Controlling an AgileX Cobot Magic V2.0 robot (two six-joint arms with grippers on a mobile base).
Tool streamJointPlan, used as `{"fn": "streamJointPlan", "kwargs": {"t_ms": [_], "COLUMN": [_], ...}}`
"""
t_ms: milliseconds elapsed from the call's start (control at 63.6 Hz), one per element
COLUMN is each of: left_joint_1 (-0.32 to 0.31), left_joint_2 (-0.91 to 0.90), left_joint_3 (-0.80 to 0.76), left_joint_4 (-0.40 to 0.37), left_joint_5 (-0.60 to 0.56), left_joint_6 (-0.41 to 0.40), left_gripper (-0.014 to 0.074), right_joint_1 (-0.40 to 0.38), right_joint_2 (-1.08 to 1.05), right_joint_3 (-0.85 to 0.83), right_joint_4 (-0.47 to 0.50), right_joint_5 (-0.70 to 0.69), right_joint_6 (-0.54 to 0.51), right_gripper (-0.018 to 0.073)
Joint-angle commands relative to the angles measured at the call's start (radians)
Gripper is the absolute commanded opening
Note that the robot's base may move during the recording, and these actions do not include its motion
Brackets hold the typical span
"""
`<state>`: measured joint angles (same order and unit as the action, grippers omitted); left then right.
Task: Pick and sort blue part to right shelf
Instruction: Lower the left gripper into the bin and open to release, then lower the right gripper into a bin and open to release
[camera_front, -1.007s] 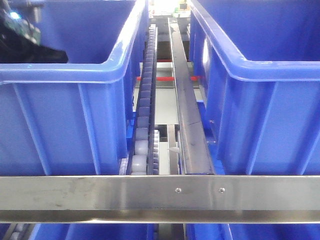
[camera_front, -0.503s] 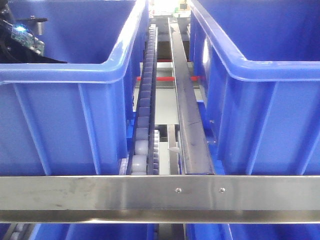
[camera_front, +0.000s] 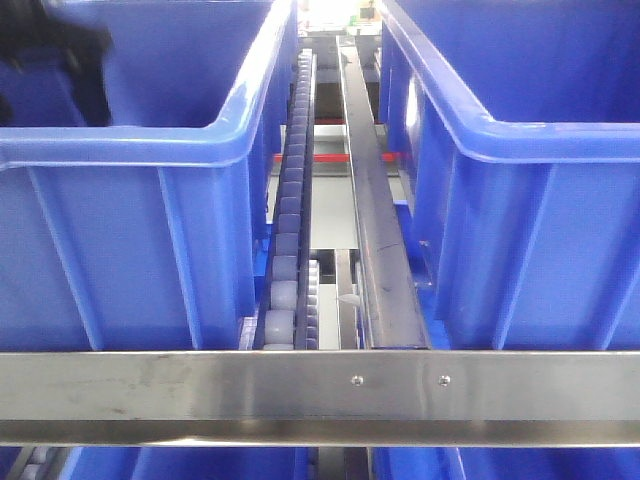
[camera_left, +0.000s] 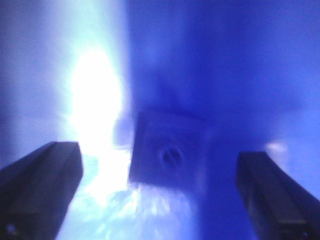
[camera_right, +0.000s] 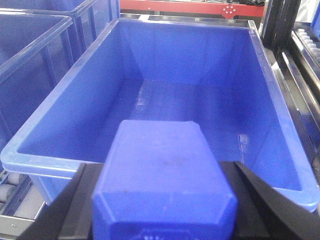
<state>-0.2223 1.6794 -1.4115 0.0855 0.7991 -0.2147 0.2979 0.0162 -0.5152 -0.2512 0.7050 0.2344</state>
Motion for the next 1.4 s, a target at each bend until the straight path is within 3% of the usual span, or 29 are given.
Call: {"fn": "streamJointPlan", "kwargs": {"t_ms": [0, 236, 378, 676, 912, 1148, 1384], "left_joint_1": [-0.014, -0.022, -0.022, -0.022, -0.022, -0.022, -0.022], "left_joint_2": [-0.138, -0.389, -0.557, -0.895, -1.067, -1.145, -1.188], "left_joint_3": [0.014, 0.208, 0.362, 0.618, 0.709, 0.724, 0.724], "left_joint_4": [0.005, 0.007, 0.007, 0.046, 0.078, 0.078, 0.078], "left_joint_5": [-0.047, -0.147, -0.249, -0.401, -0.404, -0.393, -0.344], "left_joint_6": [0.003, 0.003, 0.003, 0.003, 0.003, 0.003, 0.003], "left_gripper": [0.0503, 0.0232, 0.0122, 0.0125, 0.0125, 0.0125, 0.0125], "right_joint_1": [-0.001, -0.001, -0.001, -0.001, -0.001, -0.016, -0.122], "right_joint_2": [0.020, 0.020, 0.029, 0.303, 0.684, 1.082, 1.429], "right_joint_3": [-0.026, -0.026, -0.026, -0.146, -0.382, -0.658, -0.859], "right_joint_4": [-0.018, -0.018, -0.018, -0.018, -0.006, 0.001, 0.082], "right_joint_5": [-0.089, -0.090, -0.090, -0.093, -0.036, 0.109, 0.172], "right_joint_6": [-0.001, -0.001, -0.001, 0.005, 0.051, 0.050, -0.075], "right_gripper": [0.0257, 0.0257, 0.0254, 0.0253, 0.0253, 0.0253, 0.0253]}}
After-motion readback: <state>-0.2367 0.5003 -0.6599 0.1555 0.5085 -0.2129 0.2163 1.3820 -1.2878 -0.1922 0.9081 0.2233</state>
